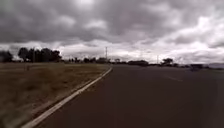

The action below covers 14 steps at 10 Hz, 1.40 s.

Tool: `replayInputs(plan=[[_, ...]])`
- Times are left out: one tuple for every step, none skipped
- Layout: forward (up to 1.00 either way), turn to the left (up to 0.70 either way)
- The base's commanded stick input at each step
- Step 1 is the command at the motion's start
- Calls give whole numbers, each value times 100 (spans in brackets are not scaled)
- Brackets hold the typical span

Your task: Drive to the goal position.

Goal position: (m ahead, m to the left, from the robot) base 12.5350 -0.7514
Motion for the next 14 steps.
replayInputs(plan=[[100,0],[100,0],[100,0],[100,-11],[100,-22],[100,-32],[100,-40],[100,-40],[100,-36],[100,-16],[100,0],[100,0],[100,-38],[100,-17]])
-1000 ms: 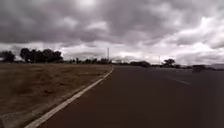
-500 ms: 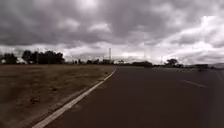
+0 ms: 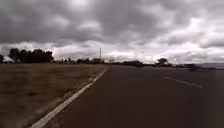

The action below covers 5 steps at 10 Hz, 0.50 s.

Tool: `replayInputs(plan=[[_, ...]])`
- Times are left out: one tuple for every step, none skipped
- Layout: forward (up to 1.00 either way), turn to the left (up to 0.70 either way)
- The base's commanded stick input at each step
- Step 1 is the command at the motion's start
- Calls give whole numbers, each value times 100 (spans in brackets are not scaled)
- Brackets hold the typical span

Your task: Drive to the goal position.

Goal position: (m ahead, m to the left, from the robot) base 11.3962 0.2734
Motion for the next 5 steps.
replayInputs(plan=[[100,-22],[100,-10],[100,0],[100,0],[100,0]])
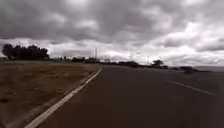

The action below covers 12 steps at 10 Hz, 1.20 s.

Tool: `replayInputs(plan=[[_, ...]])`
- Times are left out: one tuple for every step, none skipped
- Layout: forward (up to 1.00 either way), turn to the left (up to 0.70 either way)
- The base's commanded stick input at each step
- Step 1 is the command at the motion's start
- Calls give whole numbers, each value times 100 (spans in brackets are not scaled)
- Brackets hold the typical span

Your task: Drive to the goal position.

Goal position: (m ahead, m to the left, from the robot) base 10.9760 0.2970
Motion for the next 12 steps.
replayInputs(plan=[[100,0],[100,0],[100,0],[100,0],[100,0],[100,0],[100,0],[100,0],[100,0],[100,0],[100,0],[100,0]])
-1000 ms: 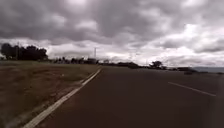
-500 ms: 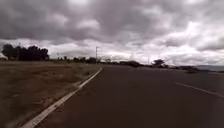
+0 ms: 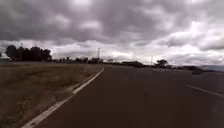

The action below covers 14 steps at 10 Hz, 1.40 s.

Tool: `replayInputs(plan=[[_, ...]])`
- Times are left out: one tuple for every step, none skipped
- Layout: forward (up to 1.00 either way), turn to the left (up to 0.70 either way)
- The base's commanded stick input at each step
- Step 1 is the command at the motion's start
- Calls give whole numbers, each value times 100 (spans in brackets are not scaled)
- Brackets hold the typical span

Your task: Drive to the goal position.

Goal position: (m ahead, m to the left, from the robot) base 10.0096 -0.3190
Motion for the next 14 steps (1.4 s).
replayInputs(plan=[[100,0],[100,-7],[100,-26],[100,-12],[100,-17],[100,-10],[100,-3],[100,-10],[100,-26],[100,0],[100,0],[100,-33],[100,-12],[100,0]])
